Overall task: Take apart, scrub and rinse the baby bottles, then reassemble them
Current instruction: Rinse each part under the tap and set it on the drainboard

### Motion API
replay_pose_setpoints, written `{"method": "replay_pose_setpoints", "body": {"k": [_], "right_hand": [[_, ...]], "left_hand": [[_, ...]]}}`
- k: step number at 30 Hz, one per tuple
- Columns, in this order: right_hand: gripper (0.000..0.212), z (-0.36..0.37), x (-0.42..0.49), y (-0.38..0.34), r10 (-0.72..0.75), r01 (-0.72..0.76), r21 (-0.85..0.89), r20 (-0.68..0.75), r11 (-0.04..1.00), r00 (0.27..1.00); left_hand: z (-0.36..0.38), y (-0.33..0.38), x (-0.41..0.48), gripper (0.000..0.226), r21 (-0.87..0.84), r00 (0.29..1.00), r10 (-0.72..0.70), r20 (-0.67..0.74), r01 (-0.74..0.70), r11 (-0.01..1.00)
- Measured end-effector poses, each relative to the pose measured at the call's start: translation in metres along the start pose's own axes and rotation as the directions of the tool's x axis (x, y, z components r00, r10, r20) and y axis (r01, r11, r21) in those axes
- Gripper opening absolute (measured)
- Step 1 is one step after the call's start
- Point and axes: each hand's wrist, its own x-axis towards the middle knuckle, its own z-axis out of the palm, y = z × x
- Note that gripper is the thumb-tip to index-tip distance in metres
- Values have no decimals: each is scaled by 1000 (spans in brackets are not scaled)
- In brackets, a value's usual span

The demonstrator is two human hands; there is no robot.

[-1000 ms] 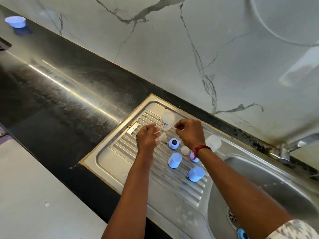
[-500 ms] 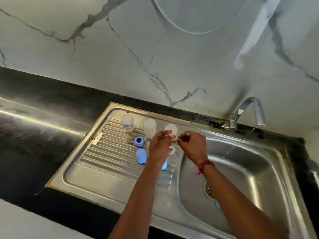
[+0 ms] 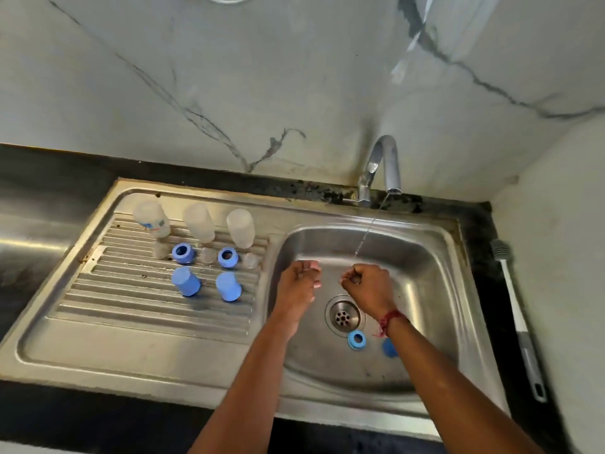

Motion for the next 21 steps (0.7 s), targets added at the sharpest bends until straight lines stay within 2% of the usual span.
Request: {"method": "replay_pose_setpoints", "body": {"k": [4,7,11,15,18,21], "right_hand": [[15,7,2,42,74,-73,-20,109,997,991],[14,22,2,69,149,-111,-176,225,978,963],[29,47,-4,100,201,-1,-451,396,893,896],[31,72,-13,123,212,90,-526,486,846,848],[31,87,-16,138,197,161,-596,490,787,849],[29,89,-12,139,191,154,-577,492,802,849]], "left_hand": [[20,-17,7,9,71,996,-93,-9,93,993],[28,-31,10,10,131,984,-180,3,178,975],[33,-50,16,7,186,973,-229,-12,227,956],[31,-61,25,7,191,971,-231,-67,240,952],[30,-66,32,12,158,965,-242,-99,255,954],[29,-64,36,18,123,963,-248,-106,260,958]]}}
